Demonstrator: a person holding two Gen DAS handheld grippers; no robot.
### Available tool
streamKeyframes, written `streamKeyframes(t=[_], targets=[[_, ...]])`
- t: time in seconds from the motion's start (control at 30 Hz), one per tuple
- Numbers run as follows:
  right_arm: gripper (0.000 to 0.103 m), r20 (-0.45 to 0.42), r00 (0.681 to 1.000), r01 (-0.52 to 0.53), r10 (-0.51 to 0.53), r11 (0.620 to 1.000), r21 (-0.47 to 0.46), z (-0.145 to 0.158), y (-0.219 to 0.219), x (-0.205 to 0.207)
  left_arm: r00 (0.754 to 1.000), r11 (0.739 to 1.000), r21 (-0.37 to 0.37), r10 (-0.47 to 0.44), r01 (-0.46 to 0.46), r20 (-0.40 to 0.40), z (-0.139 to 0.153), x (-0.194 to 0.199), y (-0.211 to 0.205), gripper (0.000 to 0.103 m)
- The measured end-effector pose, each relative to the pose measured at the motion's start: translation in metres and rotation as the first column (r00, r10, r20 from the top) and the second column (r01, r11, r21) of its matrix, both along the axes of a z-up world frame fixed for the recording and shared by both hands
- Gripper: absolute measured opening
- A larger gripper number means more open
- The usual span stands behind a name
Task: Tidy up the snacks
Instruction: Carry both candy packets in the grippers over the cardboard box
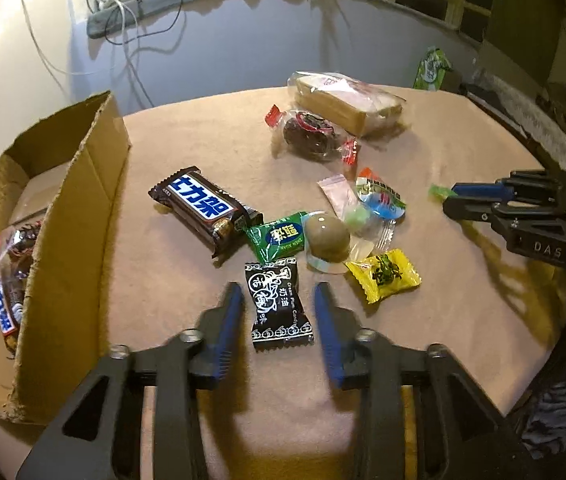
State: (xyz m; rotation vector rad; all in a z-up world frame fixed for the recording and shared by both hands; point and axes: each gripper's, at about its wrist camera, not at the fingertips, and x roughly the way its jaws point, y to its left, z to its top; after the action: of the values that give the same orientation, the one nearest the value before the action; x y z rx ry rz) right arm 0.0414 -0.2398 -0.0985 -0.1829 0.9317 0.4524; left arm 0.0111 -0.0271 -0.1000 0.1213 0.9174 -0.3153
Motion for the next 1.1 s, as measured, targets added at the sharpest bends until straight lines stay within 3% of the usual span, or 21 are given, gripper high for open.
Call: streamKeyframes(t=[0.2, 0.47, 0.67, 1.1], targets=[[0.022, 0.010, 1.000, -0.013, 0.014, 1.000, -0.015, -0.001, 0.004, -0.003, 1.000, 0.999, -0.029, 0.014, -0.014, 0.004, 0.001, -0.001, 0.005, 0.024], [0.022, 0.059, 0.998, 0.003, -0.007, 0.998, 0.056, 0.021, 0.002, -0.005, 0.996, 0.996, -0.074, 0.045, -0.040, 0.073, 0.024, -0.006, 0.016, 0.024], [0.022, 0.105, 0.994, -0.044, 0.035, 0.995, 0.086, 0.044, 0.030, -0.006, 0.988, 0.994, -0.092, 0.071, -0.059, 0.135, 0.042, -0.012, 0.027, 0.024], [0.022, 0.153, 0.980, -0.151, 0.127, 0.977, 0.152, 0.080, 0.110, 0.013, 0.953, 0.969, -0.167, 0.217, -0.183, 0.211, 0.067, -0.019, 0.088, 0.024]])
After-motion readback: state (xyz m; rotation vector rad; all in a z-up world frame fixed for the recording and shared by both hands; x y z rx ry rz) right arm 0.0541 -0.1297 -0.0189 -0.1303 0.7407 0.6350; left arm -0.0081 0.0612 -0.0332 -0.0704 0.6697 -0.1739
